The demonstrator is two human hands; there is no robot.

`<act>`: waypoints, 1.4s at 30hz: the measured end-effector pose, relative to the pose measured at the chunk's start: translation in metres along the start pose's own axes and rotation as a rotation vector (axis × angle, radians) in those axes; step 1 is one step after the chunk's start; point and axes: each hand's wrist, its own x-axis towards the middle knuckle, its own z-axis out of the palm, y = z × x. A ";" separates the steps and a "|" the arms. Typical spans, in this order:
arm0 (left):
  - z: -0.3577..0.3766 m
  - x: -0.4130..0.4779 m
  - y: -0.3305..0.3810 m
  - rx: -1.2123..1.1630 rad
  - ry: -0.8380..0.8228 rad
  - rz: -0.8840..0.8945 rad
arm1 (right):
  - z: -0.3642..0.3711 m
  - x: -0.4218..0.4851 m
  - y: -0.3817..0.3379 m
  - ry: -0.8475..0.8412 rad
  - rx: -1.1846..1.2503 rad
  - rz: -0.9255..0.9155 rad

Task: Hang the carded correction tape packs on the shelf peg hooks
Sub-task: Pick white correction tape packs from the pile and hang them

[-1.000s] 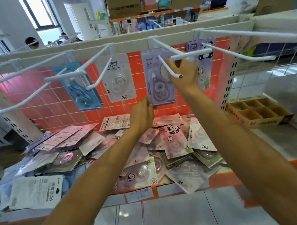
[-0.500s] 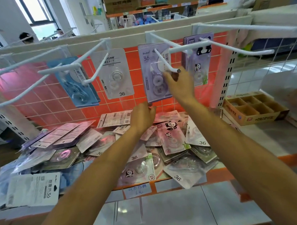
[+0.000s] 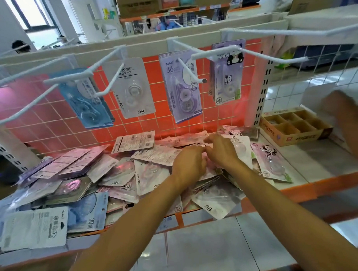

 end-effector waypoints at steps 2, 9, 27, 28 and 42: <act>0.006 -0.003 0.004 0.021 -0.013 0.037 | -0.002 -0.006 0.005 0.016 -0.026 -0.004; 0.024 -0.011 0.017 0.090 0.009 0.178 | -0.015 -0.018 0.030 0.112 -0.129 0.051; 0.024 -0.029 0.036 0.049 -0.097 0.165 | -0.031 -0.040 0.045 0.357 0.439 0.327; 0.023 -0.030 0.036 0.012 -0.073 0.170 | -0.034 -0.041 0.044 0.383 0.519 0.324; -0.014 -0.060 0.025 -0.626 0.010 -0.259 | -0.020 -0.074 0.005 0.235 0.936 0.271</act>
